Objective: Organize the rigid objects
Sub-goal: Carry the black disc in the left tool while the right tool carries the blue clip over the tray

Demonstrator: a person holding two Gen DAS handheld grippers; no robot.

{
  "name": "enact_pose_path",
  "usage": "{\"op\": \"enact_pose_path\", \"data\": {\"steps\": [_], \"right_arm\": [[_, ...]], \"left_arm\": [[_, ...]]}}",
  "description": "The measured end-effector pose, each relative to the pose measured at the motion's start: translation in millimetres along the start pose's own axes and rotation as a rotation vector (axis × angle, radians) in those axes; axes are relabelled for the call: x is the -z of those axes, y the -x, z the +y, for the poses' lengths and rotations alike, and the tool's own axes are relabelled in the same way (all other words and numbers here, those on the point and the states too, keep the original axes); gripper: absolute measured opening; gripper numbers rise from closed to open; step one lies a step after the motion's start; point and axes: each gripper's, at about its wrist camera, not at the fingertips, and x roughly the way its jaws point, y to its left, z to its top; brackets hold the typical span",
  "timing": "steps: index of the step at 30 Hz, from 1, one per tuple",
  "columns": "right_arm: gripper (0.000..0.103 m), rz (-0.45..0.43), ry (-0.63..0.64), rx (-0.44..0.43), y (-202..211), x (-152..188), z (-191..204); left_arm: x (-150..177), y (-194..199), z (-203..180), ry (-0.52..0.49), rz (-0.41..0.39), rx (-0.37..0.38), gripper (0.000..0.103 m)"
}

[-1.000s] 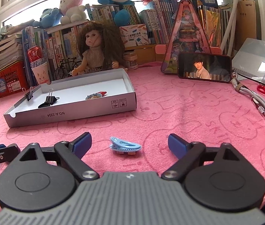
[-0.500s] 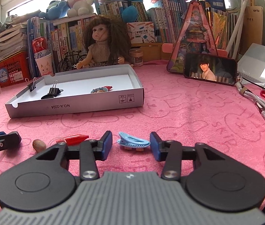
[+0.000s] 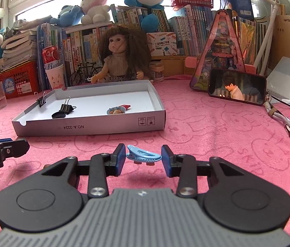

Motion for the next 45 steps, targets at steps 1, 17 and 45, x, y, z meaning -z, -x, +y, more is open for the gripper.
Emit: {"op": "enact_pose_path", "data": {"steps": [1,17,45], "right_arm": [[0.043,-0.003,0.002,-0.005,-0.5,-1.9,0.4],[0.043,-0.024,0.002,-0.104,-44.0,-55.4,1.9],[0.043,0.218,-0.03,-0.254,-186.1,-106.1,15.6]], "left_arm": [[-3.0,-1.0,0.9,0.003,-0.003,0.001,0.03],[-71.7,-45.7,17.9,0.019,-0.051,0.02,0.03],[-129.3,-213.8,43.3,0.107,0.164,-0.039,0.03]]}}
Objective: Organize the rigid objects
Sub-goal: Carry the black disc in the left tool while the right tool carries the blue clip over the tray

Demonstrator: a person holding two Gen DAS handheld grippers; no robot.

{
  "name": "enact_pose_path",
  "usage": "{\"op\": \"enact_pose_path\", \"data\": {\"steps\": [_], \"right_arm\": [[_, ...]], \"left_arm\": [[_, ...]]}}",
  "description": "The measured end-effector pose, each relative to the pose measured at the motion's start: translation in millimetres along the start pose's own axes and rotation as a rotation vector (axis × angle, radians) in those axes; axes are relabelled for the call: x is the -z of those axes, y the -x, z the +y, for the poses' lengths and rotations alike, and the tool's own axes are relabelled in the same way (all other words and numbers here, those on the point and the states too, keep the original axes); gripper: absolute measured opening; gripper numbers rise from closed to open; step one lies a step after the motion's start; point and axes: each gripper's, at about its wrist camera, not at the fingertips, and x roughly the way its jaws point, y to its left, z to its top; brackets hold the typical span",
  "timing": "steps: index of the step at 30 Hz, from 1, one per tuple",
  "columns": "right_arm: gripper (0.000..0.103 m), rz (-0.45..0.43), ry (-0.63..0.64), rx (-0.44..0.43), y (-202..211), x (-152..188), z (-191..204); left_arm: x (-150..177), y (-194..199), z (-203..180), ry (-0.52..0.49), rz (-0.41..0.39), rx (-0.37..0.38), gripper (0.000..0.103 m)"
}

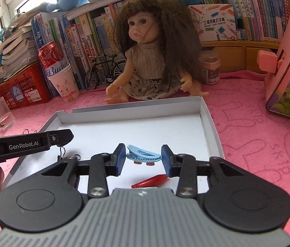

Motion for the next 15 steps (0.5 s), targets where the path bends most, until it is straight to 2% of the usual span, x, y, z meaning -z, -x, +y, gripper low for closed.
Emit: {"op": "enact_pose_path", "data": {"steps": [9,12,13,15], "right_arm": [[0.043,0.053,0.019,0.028,-12.8,6.4,2.2],[0.043,0.044,0.027,0.03,-12.1,7.8,2.2],[0.047,0.041,0.025,0.032,-11.4,7.9,2.0],[0.048,0.026,0.013,0.029,-8.5,7.8,0.5]], "left_arm": [[4.6,-4.1,-2.2,-0.006,0.023,0.013,0.03],[7.4,-8.1,-2.7,-0.009,0.045,0.01,0.03],[8.2,-8.8,-2.7,-0.009,0.049,0.009,0.03],[8.2,-6.5,-1.8,-0.002,0.044,0.013,0.03]]}}
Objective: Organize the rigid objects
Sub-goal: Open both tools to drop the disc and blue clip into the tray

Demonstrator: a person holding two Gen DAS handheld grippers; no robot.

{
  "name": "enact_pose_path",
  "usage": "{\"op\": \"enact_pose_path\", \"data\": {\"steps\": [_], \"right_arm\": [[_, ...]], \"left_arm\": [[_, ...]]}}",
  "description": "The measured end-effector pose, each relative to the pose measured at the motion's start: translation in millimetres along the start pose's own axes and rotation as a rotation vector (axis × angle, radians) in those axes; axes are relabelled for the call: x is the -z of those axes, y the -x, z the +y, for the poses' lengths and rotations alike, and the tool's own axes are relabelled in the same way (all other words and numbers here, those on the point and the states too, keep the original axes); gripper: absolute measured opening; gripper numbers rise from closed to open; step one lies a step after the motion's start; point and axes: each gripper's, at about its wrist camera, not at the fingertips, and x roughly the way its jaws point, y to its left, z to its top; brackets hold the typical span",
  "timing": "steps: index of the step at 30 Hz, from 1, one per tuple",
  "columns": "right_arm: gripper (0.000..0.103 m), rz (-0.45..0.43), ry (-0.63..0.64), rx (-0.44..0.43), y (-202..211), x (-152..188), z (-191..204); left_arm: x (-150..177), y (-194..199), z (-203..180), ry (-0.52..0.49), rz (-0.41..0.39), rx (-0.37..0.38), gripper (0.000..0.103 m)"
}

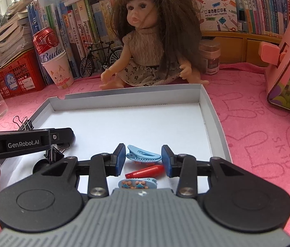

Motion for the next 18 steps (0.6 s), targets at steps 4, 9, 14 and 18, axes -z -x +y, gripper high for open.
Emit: {"op": "enact_pose_path", "data": {"steps": [4,9,14,18], "right_arm": [[0.064,-0.038,-0.005,-0.018,10.2,0.2,-1.9],[0.075,-0.08,0.017,-0.034,29.6,1.0,-1.3],[0.086,-0.12,0.04,-0.055,52.5,7.4,-0.2],[0.088,-0.136,0.071,-0.043,70.8,18.9,4.0]], "left_arm": [[-0.8,12.3,-2.4,-0.018,-0.035,0.018,0.045],[3.0,37.0,-8.0,-0.048,-0.096,0.015,0.072],[16.3,64.9,-11.7,-0.054,-0.148,0.03,0.083],[29.5,87.4,-13.9,-0.052,-0.16,0.031,0.084]]}}
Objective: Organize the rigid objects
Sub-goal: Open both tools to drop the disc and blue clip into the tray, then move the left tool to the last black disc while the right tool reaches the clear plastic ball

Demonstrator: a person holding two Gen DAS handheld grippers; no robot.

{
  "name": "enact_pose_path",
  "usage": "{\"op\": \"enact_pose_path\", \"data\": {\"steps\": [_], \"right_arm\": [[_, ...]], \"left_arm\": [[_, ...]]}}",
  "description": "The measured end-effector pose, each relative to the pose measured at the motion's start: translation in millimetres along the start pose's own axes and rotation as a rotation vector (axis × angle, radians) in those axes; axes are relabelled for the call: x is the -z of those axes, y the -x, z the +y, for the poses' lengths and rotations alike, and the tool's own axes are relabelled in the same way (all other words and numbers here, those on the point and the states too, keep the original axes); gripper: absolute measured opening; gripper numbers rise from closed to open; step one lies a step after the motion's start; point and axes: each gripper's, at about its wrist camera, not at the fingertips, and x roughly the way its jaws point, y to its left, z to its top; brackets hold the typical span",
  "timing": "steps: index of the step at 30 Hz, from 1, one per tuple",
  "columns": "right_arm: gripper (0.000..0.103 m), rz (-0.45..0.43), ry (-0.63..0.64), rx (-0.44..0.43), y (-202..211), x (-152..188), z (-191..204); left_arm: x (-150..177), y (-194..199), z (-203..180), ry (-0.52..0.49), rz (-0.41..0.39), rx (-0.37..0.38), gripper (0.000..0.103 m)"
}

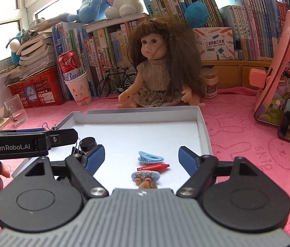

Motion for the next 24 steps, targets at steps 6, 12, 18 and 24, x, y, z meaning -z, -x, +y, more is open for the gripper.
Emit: {"op": "enact_pose_path", "data": {"steps": [6,12,18,24], "right_arm": [[0.092,-0.023,0.015,-0.032,30.3,15.8,5.9],[0.096,-0.053,0.022,-0.069,58.2,32.4,14.1],[0.103,-0.063,0.055,-0.086,76.6,48.4,23.4],[0.103,-0.075,0.109,-0.064,88.6,67.1,33.4]], "left_arm": [[19.8,39.8,-5.2,-0.037,-0.042,-0.009,0.086],[44.4,73.0,-7.7,-0.048,-0.067,-0.008,0.086],[69.6,96.8,-6.0,-0.067,-0.07,-0.009,0.087],[93.1,112.0,2.8,-0.071,-0.048,-0.014,0.087]]}}
